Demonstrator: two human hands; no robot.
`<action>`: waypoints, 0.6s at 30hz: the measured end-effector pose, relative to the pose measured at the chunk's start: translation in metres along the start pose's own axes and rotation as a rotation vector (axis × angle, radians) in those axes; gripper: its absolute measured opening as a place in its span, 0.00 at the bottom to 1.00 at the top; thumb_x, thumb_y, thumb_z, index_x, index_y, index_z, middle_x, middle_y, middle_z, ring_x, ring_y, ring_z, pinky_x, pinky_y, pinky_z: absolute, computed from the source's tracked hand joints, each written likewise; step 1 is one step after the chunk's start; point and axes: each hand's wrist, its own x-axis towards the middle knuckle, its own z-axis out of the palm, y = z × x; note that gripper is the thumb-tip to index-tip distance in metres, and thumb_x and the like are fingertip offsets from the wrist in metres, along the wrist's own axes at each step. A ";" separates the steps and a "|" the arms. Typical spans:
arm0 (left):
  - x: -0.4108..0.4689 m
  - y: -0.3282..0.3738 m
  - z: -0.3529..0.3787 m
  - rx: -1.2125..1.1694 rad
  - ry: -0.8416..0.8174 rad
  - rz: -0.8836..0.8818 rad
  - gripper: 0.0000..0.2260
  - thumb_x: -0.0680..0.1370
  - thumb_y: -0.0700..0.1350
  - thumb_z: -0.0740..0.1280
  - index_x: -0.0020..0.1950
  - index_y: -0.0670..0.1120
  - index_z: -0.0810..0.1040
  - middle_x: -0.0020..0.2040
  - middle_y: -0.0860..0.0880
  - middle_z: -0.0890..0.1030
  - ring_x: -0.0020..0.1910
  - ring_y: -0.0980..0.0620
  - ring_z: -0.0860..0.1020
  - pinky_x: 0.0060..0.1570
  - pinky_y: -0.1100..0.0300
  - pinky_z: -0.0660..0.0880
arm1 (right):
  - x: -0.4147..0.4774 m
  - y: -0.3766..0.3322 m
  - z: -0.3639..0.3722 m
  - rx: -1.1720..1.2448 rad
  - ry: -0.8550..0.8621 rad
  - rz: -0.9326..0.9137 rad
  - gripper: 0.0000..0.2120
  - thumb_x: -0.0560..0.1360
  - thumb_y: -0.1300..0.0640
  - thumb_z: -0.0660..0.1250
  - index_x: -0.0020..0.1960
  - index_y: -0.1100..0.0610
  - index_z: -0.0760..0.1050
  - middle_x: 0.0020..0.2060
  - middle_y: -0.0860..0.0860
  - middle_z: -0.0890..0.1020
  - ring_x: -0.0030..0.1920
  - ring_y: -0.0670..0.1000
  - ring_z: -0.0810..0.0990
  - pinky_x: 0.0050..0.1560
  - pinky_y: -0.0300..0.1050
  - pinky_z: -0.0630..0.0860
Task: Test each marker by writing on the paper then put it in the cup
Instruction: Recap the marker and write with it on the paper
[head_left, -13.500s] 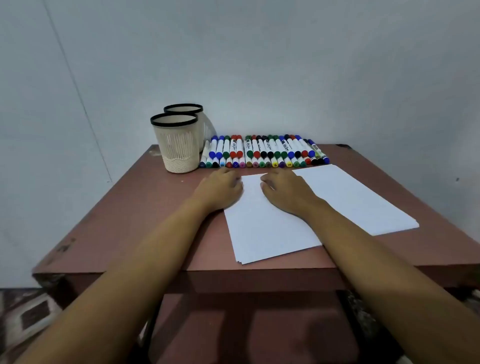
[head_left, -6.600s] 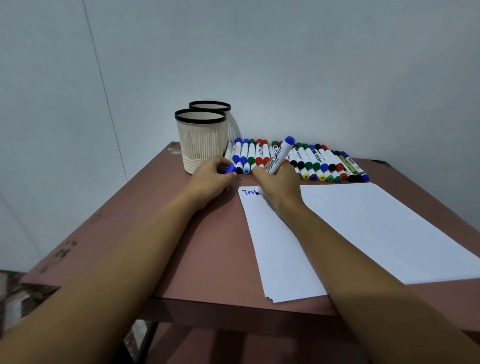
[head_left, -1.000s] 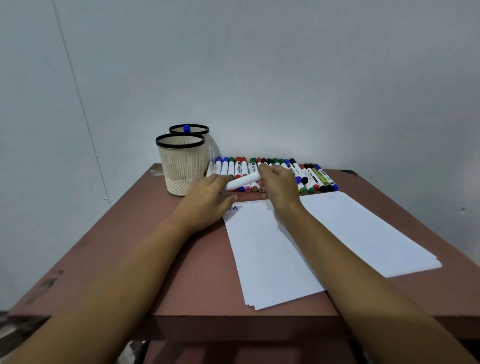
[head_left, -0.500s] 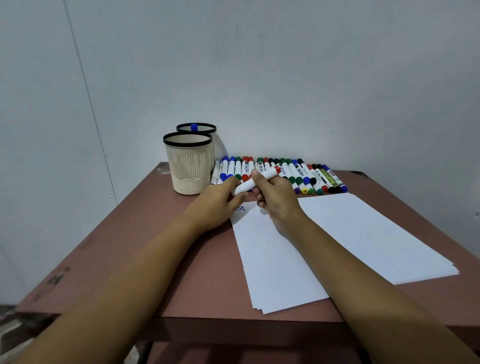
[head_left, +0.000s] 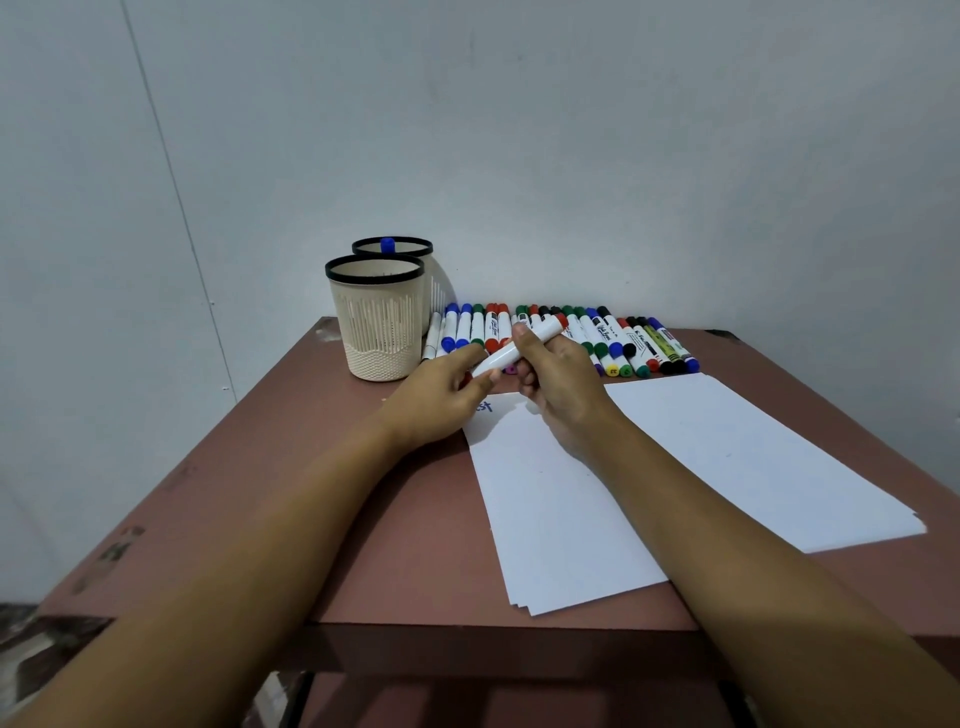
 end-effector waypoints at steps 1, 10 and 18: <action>0.000 0.000 0.000 -0.021 0.004 -0.008 0.09 0.79 0.49 0.61 0.52 0.44 0.74 0.34 0.51 0.72 0.32 0.54 0.69 0.34 0.61 0.65 | 0.000 0.000 0.000 0.010 -0.006 -0.005 0.12 0.80 0.52 0.62 0.41 0.58 0.75 0.28 0.49 0.68 0.32 0.46 0.68 0.44 0.48 0.70; 0.001 0.002 -0.001 -0.152 0.042 -0.017 0.08 0.79 0.48 0.63 0.45 0.44 0.76 0.32 0.53 0.69 0.29 0.59 0.66 0.31 0.67 0.62 | 0.000 -0.004 -0.001 0.016 -0.021 -0.061 0.11 0.80 0.53 0.61 0.41 0.55 0.75 0.29 0.49 0.69 0.33 0.46 0.70 0.40 0.44 0.73; 0.001 0.000 -0.003 -0.086 0.147 -0.169 0.12 0.76 0.56 0.65 0.51 0.49 0.74 0.36 0.53 0.77 0.32 0.59 0.72 0.32 0.66 0.66 | -0.005 -0.012 0.002 0.118 0.140 -0.028 0.12 0.79 0.51 0.62 0.40 0.55 0.74 0.27 0.49 0.71 0.31 0.48 0.70 0.39 0.50 0.73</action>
